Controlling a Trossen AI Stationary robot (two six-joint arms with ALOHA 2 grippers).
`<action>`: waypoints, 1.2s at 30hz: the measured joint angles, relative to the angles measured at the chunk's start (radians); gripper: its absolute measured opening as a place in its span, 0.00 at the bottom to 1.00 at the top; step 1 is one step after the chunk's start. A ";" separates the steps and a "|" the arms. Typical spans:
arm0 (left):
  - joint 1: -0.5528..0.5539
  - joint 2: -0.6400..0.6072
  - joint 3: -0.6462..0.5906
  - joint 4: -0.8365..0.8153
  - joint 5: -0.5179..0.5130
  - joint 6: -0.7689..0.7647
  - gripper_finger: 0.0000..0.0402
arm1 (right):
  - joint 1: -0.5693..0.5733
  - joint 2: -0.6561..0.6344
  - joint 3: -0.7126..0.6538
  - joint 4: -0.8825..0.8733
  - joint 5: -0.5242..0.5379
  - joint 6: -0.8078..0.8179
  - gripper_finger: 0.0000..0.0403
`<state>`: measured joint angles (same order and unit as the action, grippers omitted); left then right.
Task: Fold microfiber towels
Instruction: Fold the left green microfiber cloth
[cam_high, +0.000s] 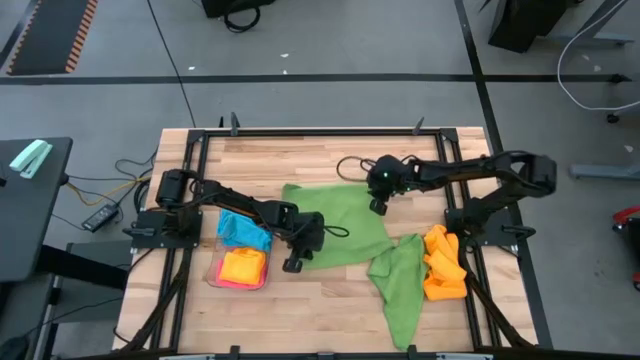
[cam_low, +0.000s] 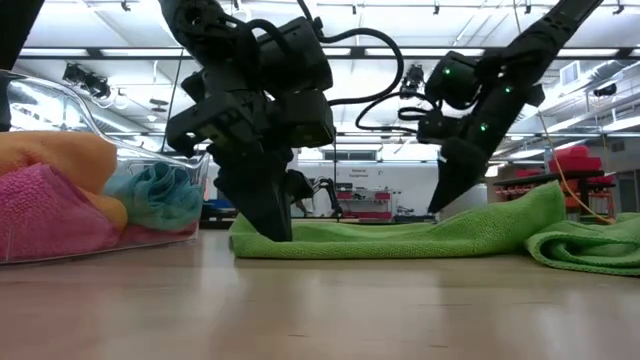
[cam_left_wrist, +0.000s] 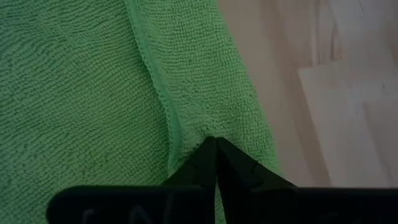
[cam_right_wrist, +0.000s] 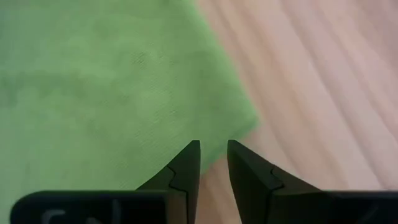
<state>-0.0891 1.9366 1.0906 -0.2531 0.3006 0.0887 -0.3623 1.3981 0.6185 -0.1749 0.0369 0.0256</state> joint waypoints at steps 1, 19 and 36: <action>0.001 0.000 -0.001 0.002 0.000 0.000 0.05 | -0.018 -0.006 0.007 -0.016 -0.013 0.017 0.22; 0.001 0.002 -0.002 0.023 -0.009 0.010 0.07 | -0.188 0.148 0.008 0.117 -0.352 0.104 0.28; 0.002 0.003 -0.002 0.031 -0.012 0.009 0.08 | -0.283 0.130 0.008 0.105 -0.388 0.099 0.19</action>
<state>-0.0875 1.9392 1.0885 -0.2222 0.2890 0.0976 -0.6452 1.5280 0.6266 -0.0699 -0.3508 0.1245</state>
